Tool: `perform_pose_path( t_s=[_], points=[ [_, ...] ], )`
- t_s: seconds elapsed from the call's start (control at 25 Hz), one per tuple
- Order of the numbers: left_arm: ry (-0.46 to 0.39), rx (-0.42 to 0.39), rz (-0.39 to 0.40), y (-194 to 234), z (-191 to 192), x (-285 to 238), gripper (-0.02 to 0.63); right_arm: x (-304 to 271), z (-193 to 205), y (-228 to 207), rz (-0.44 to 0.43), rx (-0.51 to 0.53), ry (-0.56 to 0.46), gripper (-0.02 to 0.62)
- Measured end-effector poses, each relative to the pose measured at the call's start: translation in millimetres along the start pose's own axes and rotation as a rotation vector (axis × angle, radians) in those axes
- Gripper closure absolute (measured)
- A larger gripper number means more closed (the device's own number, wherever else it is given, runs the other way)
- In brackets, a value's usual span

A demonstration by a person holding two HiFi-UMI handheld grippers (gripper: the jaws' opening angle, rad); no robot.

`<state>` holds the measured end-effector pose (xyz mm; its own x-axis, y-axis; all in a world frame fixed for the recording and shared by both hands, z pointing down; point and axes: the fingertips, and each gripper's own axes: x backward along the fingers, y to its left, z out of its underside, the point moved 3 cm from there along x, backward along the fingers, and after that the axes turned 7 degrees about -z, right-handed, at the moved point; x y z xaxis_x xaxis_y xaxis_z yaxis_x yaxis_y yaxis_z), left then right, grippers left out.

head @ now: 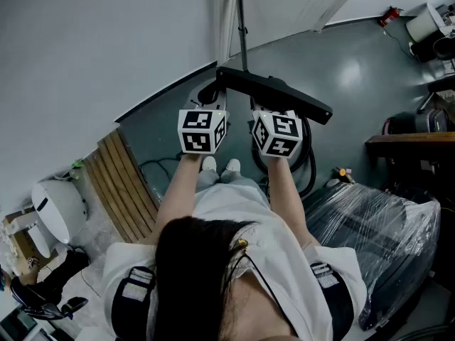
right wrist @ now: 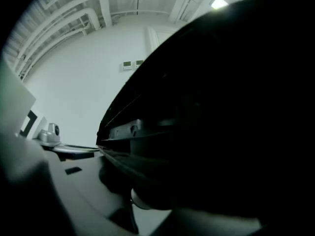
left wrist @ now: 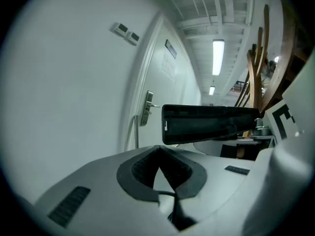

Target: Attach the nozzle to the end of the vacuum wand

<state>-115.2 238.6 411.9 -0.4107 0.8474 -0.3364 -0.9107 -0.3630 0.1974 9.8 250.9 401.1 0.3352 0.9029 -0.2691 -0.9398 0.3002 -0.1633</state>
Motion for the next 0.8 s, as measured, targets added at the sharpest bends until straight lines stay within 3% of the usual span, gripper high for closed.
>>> perform_pose_path(
  t_s=[0.52, 0.8],
  points=[
    [-0.002, 0.014, -0.025, -1, 1, 4, 0.612, 9, 2, -4, 0.001, -0.002, -0.006, 0.408],
    [0.003, -0.029, 0.000, -26, 5, -8, 0.612, 11, 2, -18, -0.026, -0.019, -0.010, 0.407]
  ],
)
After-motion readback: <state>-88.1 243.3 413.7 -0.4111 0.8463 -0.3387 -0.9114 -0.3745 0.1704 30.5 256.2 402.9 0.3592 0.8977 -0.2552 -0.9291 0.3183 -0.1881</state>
